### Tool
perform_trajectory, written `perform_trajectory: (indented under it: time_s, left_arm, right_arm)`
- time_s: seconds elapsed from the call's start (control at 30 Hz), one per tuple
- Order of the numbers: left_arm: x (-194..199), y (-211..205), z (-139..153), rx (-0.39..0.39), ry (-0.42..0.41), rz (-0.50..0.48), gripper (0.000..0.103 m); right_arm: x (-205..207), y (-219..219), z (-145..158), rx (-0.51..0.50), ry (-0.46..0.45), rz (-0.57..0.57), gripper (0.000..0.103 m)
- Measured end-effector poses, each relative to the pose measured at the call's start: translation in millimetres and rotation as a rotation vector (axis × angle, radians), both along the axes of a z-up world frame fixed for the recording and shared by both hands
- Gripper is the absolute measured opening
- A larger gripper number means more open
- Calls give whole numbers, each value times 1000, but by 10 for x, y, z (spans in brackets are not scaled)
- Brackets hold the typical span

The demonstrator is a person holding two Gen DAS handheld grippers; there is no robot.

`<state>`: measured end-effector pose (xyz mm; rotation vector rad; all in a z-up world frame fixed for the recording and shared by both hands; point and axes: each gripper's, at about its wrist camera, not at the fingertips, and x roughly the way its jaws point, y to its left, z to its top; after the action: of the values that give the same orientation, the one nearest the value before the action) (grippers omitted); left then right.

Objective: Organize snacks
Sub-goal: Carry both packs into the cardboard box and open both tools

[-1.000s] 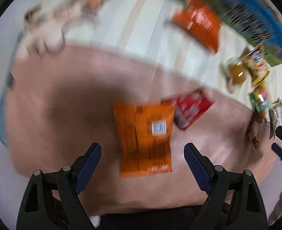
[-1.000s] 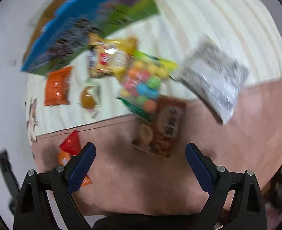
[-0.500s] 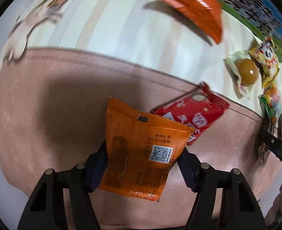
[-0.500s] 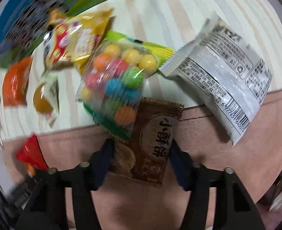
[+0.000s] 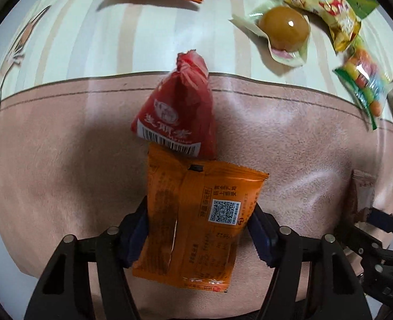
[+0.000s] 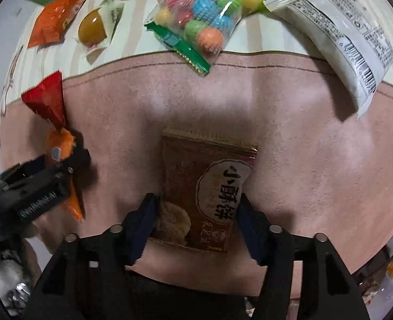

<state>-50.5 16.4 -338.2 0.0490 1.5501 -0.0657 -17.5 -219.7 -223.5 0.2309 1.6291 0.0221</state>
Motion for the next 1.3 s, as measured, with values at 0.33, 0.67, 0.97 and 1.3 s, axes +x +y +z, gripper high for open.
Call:
perform_trajectory:
  time_s: [0.33, 0.67, 0.97, 1.3]
  left_arm:
    - [172, 115, 270, -42, 3, 4, 60]
    - [551, -86, 1281, -236, -115, -26, 60]
    - [1573, -57, 2510, -370, -286, -15, 60]
    - [2926, 288, 2488, -259, -240, 51, 60]
  right_arm:
    - [-6, 233, -40, -36, -44, -21, 60]
    - [232, 124, 831, 148, -186, -53, 59]
    - [1134, -297, 2130, 186, -452, -42, 59]
    - [2772, -324, 2352, 12, -473, 0, 59]
